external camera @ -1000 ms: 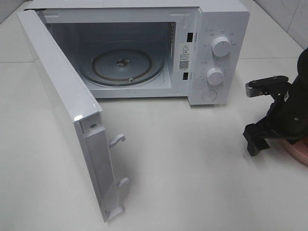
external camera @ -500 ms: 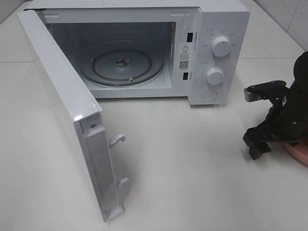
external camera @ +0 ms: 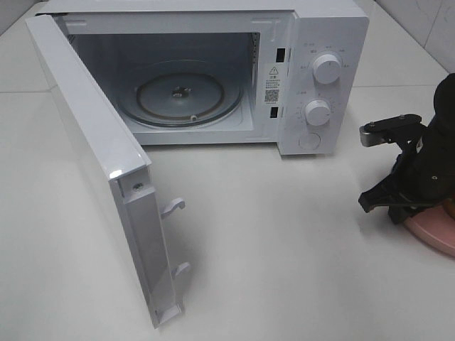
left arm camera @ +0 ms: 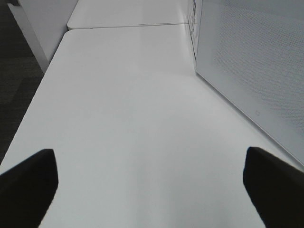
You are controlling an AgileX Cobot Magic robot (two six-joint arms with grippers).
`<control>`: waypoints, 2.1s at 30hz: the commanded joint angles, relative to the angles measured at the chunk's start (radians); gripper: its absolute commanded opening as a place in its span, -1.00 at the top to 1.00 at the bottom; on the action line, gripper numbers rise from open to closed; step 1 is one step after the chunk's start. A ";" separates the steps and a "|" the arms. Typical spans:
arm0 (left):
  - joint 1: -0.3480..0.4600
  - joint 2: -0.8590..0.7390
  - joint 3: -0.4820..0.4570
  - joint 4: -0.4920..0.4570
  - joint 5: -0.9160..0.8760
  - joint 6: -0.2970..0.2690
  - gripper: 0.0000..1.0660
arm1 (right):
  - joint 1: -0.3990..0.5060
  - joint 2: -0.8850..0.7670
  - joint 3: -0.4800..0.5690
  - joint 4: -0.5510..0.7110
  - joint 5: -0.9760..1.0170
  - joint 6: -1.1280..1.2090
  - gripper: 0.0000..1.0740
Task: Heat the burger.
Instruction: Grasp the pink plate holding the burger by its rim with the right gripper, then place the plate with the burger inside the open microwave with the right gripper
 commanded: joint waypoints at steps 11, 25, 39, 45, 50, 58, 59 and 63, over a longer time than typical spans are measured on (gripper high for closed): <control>-0.006 -0.014 0.002 0.002 -0.009 -0.006 -0.88 | -0.003 0.016 0.006 0.013 0.009 -0.039 1.00; -0.006 -0.014 0.002 0.002 -0.009 -0.006 -0.88 | 0.001 0.001 0.006 -0.080 0.085 0.077 1.00; -0.006 -0.014 0.002 0.002 -0.009 -0.006 -0.88 | 0.107 -0.013 0.040 -0.263 0.145 0.288 1.00; -0.006 -0.014 0.002 0.002 -0.009 -0.006 -0.88 | 0.181 -0.013 0.043 -0.356 0.219 0.377 1.00; -0.006 -0.014 0.002 0.002 -0.009 -0.006 -0.88 | 0.230 -0.013 0.043 -0.385 0.271 0.383 1.00; -0.006 -0.014 0.002 0.002 -0.009 -0.006 -0.88 | 0.269 -0.055 0.043 -0.414 0.334 0.388 1.00; -0.006 -0.014 0.002 0.002 -0.009 -0.006 -0.88 | 0.269 -0.075 0.043 -0.427 0.343 0.390 1.00; -0.006 -0.014 0.002 0.002 -0.009 -0.006 -0.88 | 0.269 -0.132 0.043 -0.450 0.373 0.393 1.00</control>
